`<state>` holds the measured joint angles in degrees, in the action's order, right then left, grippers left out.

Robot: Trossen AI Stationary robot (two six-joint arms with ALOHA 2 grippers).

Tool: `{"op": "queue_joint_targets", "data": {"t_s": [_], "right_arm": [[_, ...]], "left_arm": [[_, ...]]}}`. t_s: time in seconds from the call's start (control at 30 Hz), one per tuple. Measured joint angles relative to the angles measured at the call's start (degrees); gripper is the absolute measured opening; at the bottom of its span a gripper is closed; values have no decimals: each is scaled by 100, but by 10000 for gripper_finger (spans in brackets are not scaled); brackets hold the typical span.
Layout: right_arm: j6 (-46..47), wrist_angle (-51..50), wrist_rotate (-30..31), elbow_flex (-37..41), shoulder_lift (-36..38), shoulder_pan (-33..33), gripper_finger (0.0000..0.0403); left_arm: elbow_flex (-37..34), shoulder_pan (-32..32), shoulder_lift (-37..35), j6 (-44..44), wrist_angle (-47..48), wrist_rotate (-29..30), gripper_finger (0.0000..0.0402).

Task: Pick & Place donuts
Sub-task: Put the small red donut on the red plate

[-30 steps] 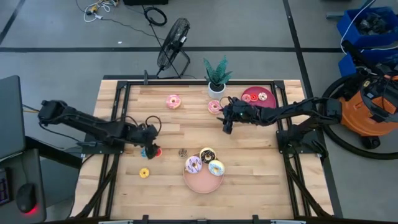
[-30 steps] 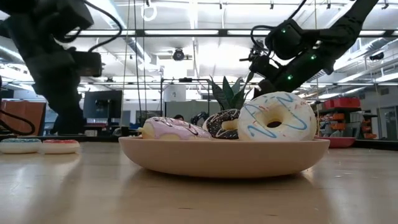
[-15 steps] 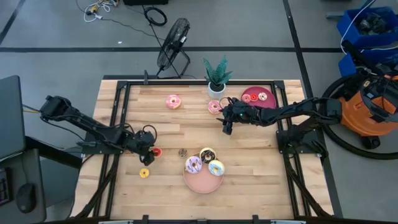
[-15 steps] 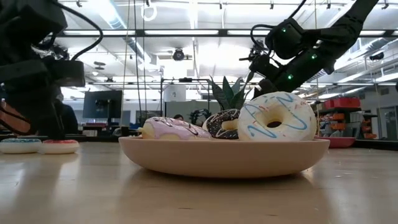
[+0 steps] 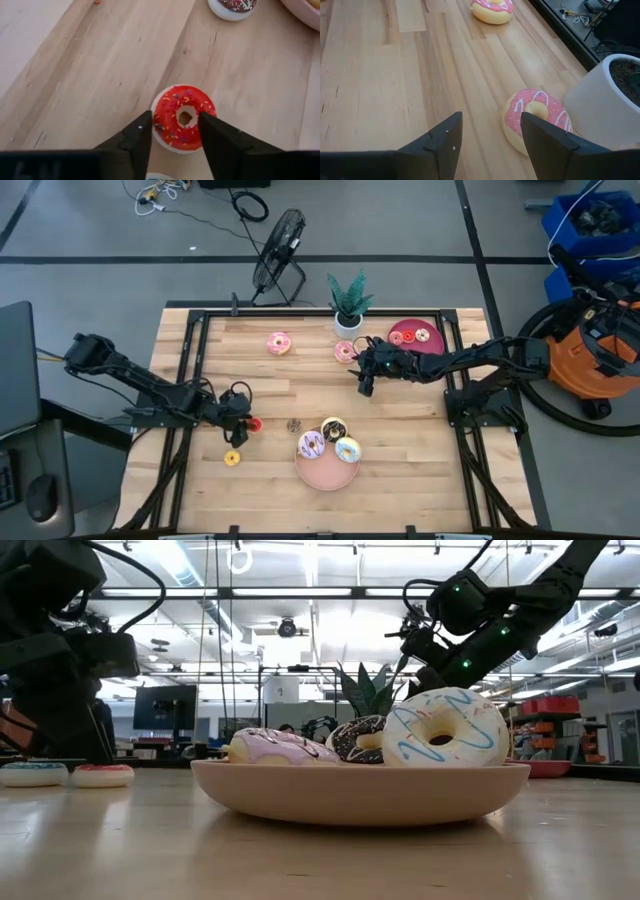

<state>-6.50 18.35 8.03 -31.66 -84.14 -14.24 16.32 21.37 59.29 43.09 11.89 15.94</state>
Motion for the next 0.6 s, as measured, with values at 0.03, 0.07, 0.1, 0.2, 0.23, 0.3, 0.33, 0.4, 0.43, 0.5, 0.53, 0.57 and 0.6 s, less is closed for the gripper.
{"op": "queue_joint_targets", "data": {"t_s": [0.03, 0.07, 0.1, 0.2, 0.23, 0.3, 0.33, 0.4, 0.43, 0.5, 0.53, 0.57, 0.6], "right_arm": [[0, 0, 0, 0, 0, 0, 210], [0, 0, -2, 0, 0, 0, 210], [0, 0, -2, 0, 0, 0, 210], [-3, 0, -1, 0, 0, 10, 210], [-28, 1, 4, 0, 0, 28, 210], [-119, 27, 6, 0, 0, 78, 210], [-157, 61, 2, 0, 0, 114, 210], [-249, 155, -9, 0, 0, 188, 210], [-305, 197, -40, 0, 2, 225, 210], [-454, 240, -297, 0, 1, 285, 210], [-524, 255, -471, 0, 1, 311, 210], [-593, 289, -654, 0, 1, 335, 210], [-635, 350, -820, 0, 2, 359, 210]], "left_arm": [[0, 0, 0, 0, 0, 0, 147], [0, 0, 0, 0, -4, 0, 136], [0, 0, 0, 1, -5, 0, 124], [0, -3, 0, 9, -20, 0, 86], [0, -4, 0, 9, -53, 0, 73], [0, -17, -4, 0, -176, 0, 44], [0, -37, -6, 0, -231, -4, 30], [0, -103, -7, -20, -394, -1, 10], [0, -136, -5, -58, -512, -2, 8], [20, -219, -7, -252, -701, -4, 8], [38, -266, -7, -357, -786, 0, 8], [62, -321, -7, -497, -882, -3, 7], [103, -386, -7, -634, -968, 14, 7]]}}
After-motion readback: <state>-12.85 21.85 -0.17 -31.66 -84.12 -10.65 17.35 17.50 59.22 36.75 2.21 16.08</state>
